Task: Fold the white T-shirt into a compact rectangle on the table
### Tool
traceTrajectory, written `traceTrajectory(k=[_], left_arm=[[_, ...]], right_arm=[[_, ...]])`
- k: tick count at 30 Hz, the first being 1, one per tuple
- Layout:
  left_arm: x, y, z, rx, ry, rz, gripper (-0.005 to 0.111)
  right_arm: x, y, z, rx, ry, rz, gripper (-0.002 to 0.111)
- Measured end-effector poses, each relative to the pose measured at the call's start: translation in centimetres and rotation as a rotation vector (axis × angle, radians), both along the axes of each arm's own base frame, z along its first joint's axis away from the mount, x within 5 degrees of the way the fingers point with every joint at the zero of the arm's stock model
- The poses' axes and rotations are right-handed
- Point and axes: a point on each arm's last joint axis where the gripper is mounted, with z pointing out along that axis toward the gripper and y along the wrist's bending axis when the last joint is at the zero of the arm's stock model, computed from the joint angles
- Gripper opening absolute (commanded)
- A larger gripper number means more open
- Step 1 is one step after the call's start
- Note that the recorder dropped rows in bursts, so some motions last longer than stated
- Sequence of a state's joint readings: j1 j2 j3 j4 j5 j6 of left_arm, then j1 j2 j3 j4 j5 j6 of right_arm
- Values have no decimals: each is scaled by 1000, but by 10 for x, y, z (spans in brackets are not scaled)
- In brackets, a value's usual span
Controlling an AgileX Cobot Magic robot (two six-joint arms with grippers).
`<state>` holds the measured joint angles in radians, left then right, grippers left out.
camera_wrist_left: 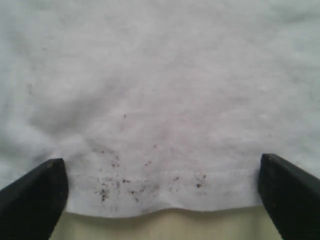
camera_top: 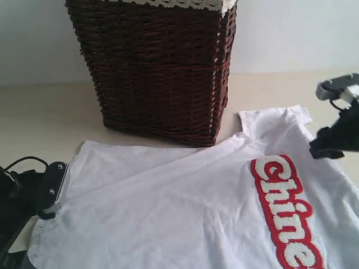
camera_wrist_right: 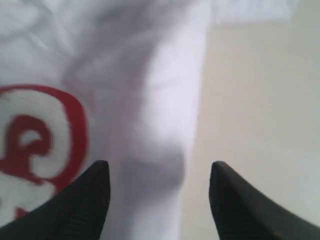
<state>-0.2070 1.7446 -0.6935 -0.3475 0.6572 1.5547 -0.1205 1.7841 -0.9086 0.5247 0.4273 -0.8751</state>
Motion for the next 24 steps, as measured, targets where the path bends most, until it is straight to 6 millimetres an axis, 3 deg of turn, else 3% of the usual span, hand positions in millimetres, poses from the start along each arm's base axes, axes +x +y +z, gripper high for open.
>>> traceTrajectory(k=[2,4,10,17,24], left_arm=[[0,0,0,0,0,0,100],[0,0,0,0,0,0,100],[0,0,0,0,0,0,100],[0,0,0,0,0,0,100],[0,0,0,0,0,0,100]], right_arm=[[-7,-20,-25,-30,34,-51,55],[-10,-28,-35,-33,58,-54,47],[-10,-26,-35,-5,58,-40,0],[-12,-19,-32,84,67,-19,0],[-23,-2,1,205,76,74,0]])
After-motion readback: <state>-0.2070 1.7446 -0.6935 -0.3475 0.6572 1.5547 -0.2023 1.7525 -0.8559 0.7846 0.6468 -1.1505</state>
